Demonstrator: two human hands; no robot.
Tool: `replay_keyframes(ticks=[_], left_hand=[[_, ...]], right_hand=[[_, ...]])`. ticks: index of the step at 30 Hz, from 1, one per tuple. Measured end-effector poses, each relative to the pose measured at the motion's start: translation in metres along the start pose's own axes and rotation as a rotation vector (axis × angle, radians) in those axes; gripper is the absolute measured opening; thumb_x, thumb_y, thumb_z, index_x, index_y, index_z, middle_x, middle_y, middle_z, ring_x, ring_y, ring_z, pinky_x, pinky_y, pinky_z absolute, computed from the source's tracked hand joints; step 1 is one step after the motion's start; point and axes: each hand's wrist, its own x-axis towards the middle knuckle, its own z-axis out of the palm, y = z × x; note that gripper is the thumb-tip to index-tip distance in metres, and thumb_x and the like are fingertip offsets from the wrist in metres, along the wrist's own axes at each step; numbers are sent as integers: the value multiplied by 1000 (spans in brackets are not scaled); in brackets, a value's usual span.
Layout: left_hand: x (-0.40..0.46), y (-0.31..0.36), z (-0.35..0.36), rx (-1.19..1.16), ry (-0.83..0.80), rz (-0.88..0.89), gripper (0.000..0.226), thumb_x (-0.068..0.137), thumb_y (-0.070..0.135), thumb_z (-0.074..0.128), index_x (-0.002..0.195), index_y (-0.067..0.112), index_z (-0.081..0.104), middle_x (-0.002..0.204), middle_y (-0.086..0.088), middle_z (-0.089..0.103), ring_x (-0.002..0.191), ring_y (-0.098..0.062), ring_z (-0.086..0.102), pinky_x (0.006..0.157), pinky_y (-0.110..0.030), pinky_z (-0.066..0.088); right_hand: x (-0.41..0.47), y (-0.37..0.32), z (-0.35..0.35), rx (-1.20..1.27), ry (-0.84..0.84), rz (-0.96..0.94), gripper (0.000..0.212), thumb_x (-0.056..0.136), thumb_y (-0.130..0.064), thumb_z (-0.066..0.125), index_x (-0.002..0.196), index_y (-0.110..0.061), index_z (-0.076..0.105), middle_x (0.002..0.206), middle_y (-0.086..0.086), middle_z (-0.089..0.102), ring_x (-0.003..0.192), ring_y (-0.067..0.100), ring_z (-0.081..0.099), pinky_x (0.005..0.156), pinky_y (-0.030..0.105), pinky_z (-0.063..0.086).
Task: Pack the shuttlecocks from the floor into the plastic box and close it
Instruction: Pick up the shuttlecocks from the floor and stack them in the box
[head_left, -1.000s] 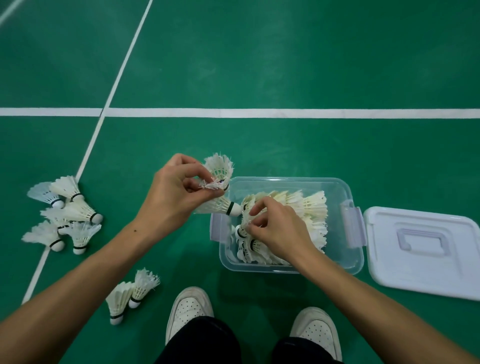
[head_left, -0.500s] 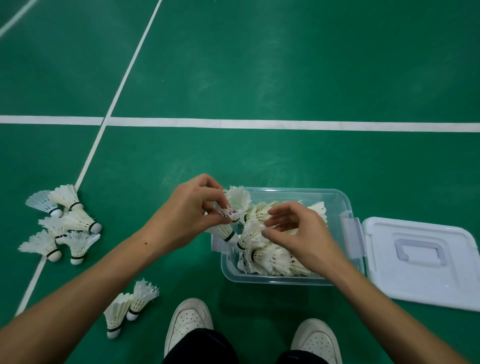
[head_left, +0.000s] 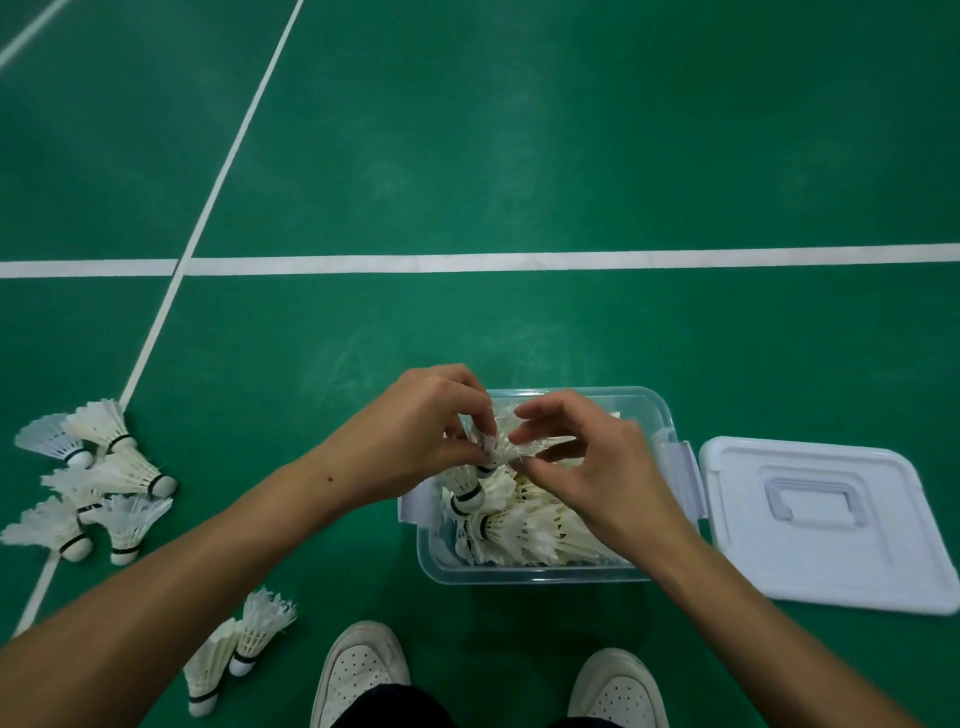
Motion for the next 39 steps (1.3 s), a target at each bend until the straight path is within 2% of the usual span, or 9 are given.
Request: replay_keyframes(ticks=[5,9,11,16,18,22,27,34,39], left_hand=[[-5,-2,-3,-103,86,-23,40,81,24,89,113,39,70,110,18,64,77,-1,68,67,-10,48],[-18,-19,-8,-171,209,-86,49,78,20,90,120,34,69,113,14,69,76,-8,69,70,-21,57],[-24,-27,-8,-170,241,-108,49,78,18,91,120,32,70,112,14,71,75,-12,70,71,-26,59],[-32,-34,-6,-173,272,-135,47,77,18,92,116,31,71,109,14,72,76,-12,70,70,-25,58],[-33,-34,-4,-179,274,-127,45,77,19,92,116,31,71,109,14,72,76,-12,70,70,-27,59],[-30,-32,-2,-197,278,-97,42,78,18,92,114,29,72,110,13,72,76,-12,70,71,-30,60],[-26,-27,5,-197,259,-62,42,78,18,92,113,30,73,110,14,71,78,-11,70,72,-27,59],[-14,-18,11,-215,195,-16,44,77,21,92,114,30,72,110,13,68,80,-13,70,71,-28,59],[2,1,2,-255,69,97,60,76,17,93,128,28,65,116,11,62,79,-14,71,78,-29,61]], right_hand=[[-9,11,-4,-128,99,-24,30,84,-27,87,112,-30,78,103,-22,68,101,-2,66,91,13,52],[-23,24,-2,-136,210,47,26,84,-28,86,108,-30,79,101,-16,67,97,-5,63,85,3,44],[-29,27,3,-150,221,48,25,84,-27,87,108,-29,79,94,-17,71,93,-5,65,79,7,49],[-25,30,20,-251,147,79,24,84,-33,88,107,-29,80,86,-17,76,79,-2,70,72,24,62],[-23,32,24,-339,91,76,23,85,-34,87,106,-31,79,86,-17,77,78,-1,71,73,29,64],[-18,33,30,-463,-27,40,20,88,-41,84,106,-35,79,90,-18,79,81,-1,70,73,28,62],[-6,34,37,-571,-132,62,22,91,-43,79,112,-34,77,97,-10,77,91,13,68,79,39,61],[-1,27,7,-220,-321,222,32,87,-36,85,116,-26,76,109,-16,75,98,-5,69,92,29,60],[-3,16,-26,-85,-195,189,44,81,-35,90,122,-33,73,109,-23,75,106,-8,66,93,25,58]])
